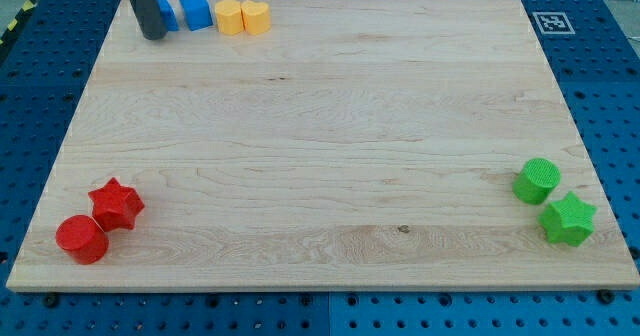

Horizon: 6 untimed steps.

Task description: Move your arm to the bottom left

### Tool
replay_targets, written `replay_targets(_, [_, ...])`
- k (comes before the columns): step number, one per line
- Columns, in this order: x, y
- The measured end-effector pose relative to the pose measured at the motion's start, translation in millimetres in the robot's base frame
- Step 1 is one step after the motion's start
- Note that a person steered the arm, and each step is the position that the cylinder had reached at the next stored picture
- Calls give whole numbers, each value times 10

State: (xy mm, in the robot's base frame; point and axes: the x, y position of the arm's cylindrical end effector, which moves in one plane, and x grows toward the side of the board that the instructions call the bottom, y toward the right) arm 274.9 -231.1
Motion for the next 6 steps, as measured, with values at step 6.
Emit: replay_targets(6, [3305,-723])
